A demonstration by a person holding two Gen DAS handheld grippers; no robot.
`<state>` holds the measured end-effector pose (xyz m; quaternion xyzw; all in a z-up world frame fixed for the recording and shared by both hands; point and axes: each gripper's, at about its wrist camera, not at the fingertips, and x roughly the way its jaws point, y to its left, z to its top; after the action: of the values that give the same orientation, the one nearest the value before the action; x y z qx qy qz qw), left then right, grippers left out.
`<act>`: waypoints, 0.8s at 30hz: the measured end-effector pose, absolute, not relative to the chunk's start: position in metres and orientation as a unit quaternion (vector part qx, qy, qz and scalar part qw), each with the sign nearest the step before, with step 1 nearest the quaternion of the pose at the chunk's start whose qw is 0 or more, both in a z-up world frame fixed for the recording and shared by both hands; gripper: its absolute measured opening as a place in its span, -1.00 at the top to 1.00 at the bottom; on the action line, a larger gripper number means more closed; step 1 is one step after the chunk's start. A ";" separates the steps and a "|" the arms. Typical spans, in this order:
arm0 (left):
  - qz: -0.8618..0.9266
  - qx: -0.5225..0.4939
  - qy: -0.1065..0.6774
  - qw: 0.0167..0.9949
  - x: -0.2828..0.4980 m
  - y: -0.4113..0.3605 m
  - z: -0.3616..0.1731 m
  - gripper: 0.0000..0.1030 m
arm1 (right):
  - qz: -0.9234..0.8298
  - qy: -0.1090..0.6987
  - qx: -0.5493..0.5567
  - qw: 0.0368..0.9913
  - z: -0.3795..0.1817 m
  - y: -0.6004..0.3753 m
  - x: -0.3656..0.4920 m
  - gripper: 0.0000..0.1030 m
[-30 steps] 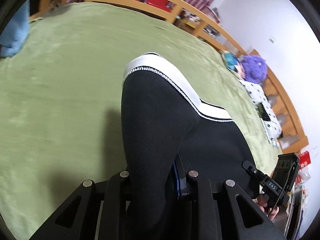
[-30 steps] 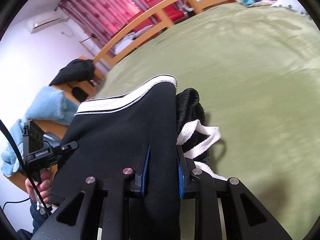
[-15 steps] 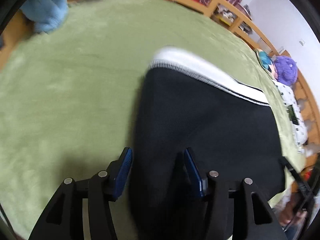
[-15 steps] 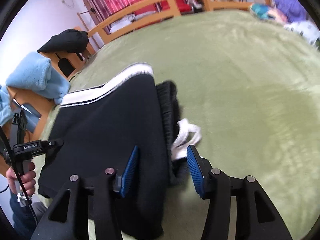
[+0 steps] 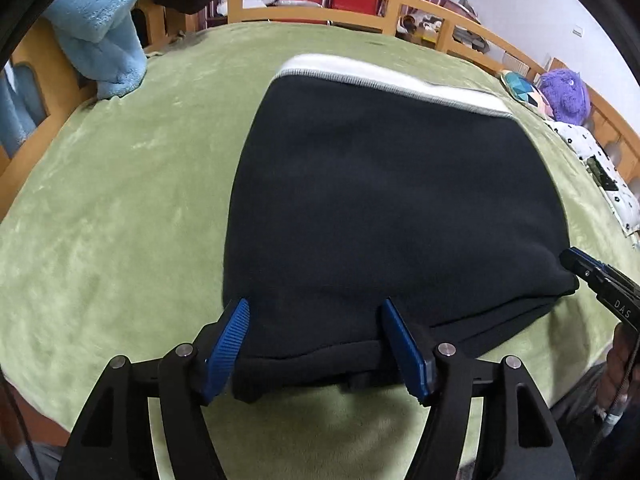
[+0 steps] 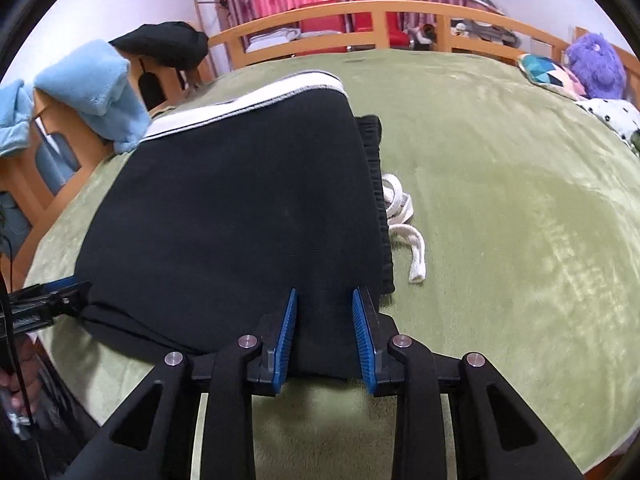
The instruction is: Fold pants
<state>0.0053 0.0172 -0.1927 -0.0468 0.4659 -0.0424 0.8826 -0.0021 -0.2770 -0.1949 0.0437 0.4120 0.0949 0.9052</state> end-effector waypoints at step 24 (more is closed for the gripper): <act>-0.085 -0.108 0.447 0.884 0.113 0.027 -0.177 -0.31 | 0.087 0.408 0.130 0.900 -0.189 -0.315 0.112 0.57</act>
<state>0.1130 0.0267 -0.1773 -0.1083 0.4474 -0.0849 0.8837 0.1123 -0.3155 -0.1894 0.1301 0.4075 0.0873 0.8997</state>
